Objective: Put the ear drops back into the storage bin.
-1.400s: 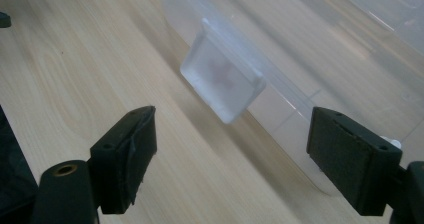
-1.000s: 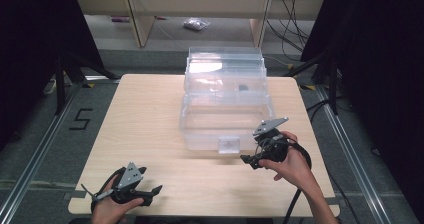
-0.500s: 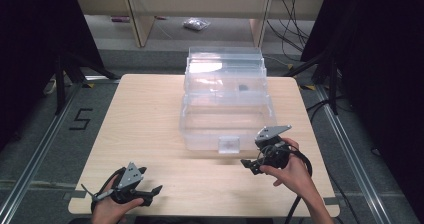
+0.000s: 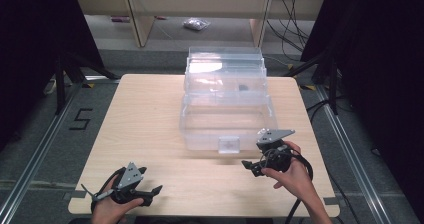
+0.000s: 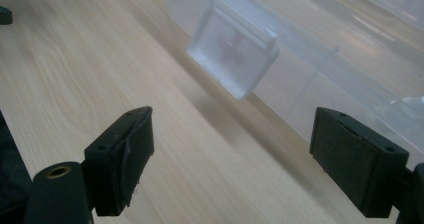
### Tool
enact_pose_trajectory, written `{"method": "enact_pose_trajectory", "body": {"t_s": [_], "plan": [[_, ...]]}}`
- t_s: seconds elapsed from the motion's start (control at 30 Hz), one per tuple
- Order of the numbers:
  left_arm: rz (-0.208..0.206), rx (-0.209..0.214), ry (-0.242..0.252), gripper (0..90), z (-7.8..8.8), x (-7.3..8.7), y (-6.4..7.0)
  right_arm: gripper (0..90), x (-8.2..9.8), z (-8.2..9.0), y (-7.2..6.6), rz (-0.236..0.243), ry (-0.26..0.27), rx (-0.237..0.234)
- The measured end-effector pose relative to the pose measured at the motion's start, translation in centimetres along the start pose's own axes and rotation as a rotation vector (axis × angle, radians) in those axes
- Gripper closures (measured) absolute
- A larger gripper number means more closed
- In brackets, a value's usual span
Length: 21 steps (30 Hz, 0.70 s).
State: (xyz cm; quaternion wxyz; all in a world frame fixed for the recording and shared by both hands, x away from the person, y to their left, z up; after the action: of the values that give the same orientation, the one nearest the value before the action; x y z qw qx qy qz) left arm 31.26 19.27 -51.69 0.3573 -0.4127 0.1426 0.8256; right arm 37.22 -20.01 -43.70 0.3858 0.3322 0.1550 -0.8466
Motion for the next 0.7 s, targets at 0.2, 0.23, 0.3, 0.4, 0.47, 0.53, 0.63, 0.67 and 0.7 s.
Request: {"method": "enact_pose_trajectory", "body": {"t_s": [0.2, 0.23, 0.3, 0.4, 0.47, 0.53, 0.63, 0.67, 0.7], "plan": [[-0.001, 0.0, 0.0, 17.6, 0.0, 0.0, 0.0, 18.7, 0.5, -0.1, -0.2, -0.004, 0.009, 0.0], [0.0, 0.0, 0.0, 17.7, 0.0, 0.0, 0.0, 18.7, 0.6, -0.2, -0.2, -0.012, 0.008, 0.002], [-0.001, 0.0, 0.0, 17.6, 0.0, 0.0, 0.0, 18.9, 0.8, -0.2, -0.3, -0.027, 0.003, 0.004], [-0.001, 0.001, -0.001, 17.7, 0.0, 0.0, 0.0, 19.2, 1.2, -0.4, -0.3, -0.001, 0.004, -0.008], [-0.001, 0.0, 0.0, 17.6, 0.0, 0.0, 0.0, 19.3, 1.4, -0.4, -0.4, -0.013, 0.016, 0.005], [-0.001, 0.0, 0.0, 17.6, 0.0, 0.0, 0.0, 19.3, 1.5, -0.4, -0.3, -0.008, 0.001, -0.006], [-0.001, 0.0, 0.0, 17.7, 0.0, 0.0, 0.0, 19.3, 1.9, -0.5, -0.4, -0.039, 0.009, 0.011], [-0.002, 0.0, -0.001, 17.6, 0.0, 0.0, 0.0, 19.3, 1.9, -0.3, -0.6, -0.058, -0.007, -0.006], [-0.001, 0.0, 0.0, 17.7, 0.0, 0.0, 0.0, 19.3, 2.1, -0.4, -0.5, -0.051, -0.003, 0.003]]}}
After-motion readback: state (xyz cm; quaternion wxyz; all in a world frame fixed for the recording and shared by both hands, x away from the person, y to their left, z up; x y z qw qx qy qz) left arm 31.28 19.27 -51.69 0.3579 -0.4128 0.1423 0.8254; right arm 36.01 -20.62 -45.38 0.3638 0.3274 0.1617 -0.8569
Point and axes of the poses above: each handheld gripper's, and its own axes: z roughly backward along the jaws, x roughly out of its underside, y roughly to its right, the point moved 3 cm from there along -z, roughly forward along the jaws
